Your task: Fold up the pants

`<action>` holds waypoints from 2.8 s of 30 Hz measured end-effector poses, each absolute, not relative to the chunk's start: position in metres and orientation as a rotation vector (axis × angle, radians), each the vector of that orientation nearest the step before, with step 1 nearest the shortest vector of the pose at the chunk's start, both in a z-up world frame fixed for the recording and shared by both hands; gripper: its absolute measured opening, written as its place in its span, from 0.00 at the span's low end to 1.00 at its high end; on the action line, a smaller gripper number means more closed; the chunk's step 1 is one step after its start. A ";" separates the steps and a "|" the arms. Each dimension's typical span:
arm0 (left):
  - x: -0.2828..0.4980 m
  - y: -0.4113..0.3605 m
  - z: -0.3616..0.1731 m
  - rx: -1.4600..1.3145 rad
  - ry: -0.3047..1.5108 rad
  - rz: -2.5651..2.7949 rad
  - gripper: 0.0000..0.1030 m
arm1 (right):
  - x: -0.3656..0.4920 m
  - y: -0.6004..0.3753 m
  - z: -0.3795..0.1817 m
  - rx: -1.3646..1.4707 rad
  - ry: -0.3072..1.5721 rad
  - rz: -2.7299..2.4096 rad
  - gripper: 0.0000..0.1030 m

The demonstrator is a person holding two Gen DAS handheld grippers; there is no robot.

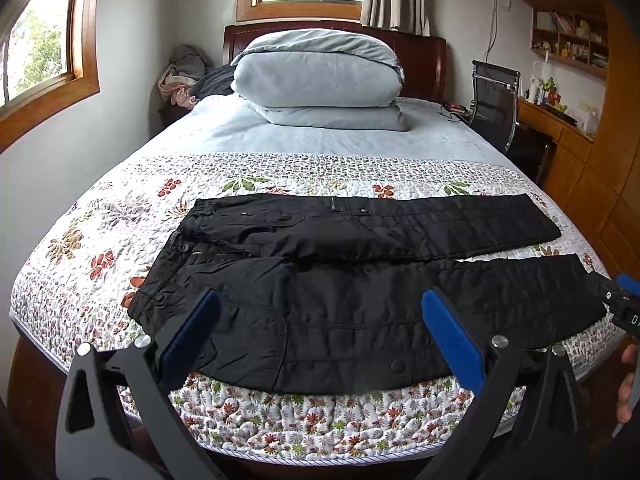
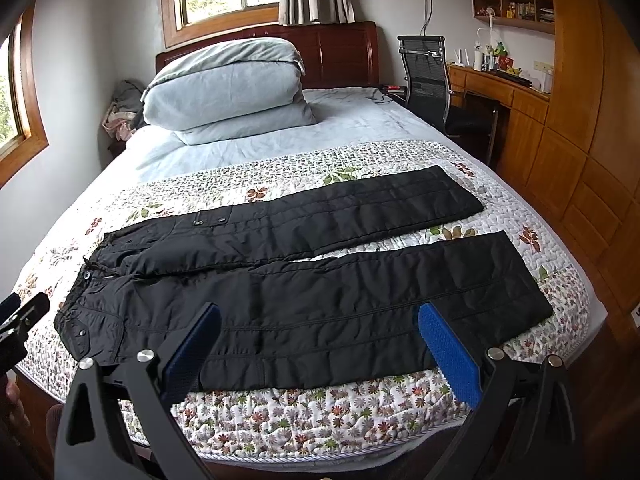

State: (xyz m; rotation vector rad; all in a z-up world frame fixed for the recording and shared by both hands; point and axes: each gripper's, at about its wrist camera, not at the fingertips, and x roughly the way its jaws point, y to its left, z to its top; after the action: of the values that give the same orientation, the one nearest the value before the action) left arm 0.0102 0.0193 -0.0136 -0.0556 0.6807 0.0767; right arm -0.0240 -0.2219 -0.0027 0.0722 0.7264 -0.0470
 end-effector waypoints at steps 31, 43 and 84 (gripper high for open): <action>0.014 0.015 -0.016 -0.047 0.698 0.059 0.97 | -0.021 -0.225 -0.010 0.085 0.747 -0.044 0.97; 0.016 0.014 -0.016 -0.043 0.703 0.056 0.97 | -0.020 -0.225 -0.012 0.088 0.751 -0.043 0.97; 0.368 0.338 -0.163 -0.667 1.462 0.189 0.97 | 0.423 -0.498 -0.123 -0.014 1.378 -0.179 0.97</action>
State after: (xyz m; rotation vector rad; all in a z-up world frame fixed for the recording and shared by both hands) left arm 0.3683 0.3376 -0.1625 -0.6674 1.4616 0.1894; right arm 0.4227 -0.4976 -0.1232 -0.0139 1.3777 -0.1788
